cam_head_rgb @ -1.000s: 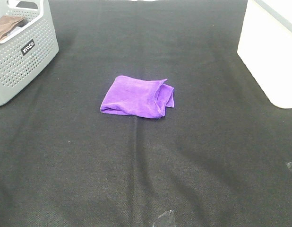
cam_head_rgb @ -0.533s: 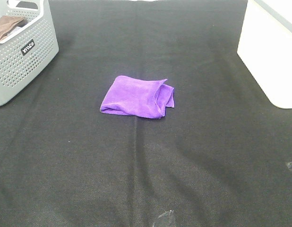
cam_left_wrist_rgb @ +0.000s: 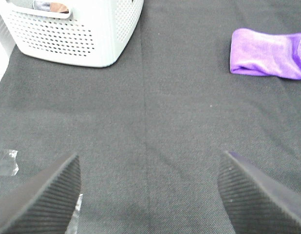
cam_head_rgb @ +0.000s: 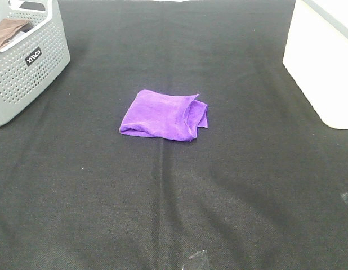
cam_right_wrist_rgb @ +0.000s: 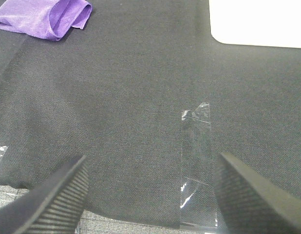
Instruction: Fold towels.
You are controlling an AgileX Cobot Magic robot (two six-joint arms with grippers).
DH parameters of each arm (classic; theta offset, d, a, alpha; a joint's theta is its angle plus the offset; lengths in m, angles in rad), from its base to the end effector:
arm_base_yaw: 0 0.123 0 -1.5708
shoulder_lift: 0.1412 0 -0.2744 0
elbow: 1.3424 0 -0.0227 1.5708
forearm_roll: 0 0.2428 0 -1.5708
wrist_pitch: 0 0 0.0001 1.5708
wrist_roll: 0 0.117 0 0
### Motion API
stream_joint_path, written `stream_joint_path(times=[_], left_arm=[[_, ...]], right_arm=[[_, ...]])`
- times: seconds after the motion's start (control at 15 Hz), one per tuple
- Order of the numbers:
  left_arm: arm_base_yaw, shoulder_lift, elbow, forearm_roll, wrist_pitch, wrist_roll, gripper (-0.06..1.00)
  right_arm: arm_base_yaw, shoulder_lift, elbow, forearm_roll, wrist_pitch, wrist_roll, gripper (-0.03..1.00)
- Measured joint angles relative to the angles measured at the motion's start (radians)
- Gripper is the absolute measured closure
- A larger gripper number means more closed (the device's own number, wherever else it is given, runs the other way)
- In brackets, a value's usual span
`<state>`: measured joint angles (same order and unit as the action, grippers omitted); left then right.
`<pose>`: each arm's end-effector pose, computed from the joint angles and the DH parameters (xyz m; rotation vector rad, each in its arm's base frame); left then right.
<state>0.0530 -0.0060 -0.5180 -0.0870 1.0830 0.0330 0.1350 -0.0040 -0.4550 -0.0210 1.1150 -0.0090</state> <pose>0.0183 -0.0080 0.2650 -0.0140 2.0398 -0.0501 0.0225 0.0008 0.2430 -0.1528 2.1343 0.0482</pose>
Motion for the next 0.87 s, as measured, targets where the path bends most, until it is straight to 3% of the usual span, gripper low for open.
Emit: stream_joint_path(times=[0.87], left_arm=[[0.0, 0.0, 0.0, -0.007, -0.001, -0.004, 0.23]], right_arm=[[0.0, 0.0, 0.0, 0.002, -0.001, 0.0, 0.28]])
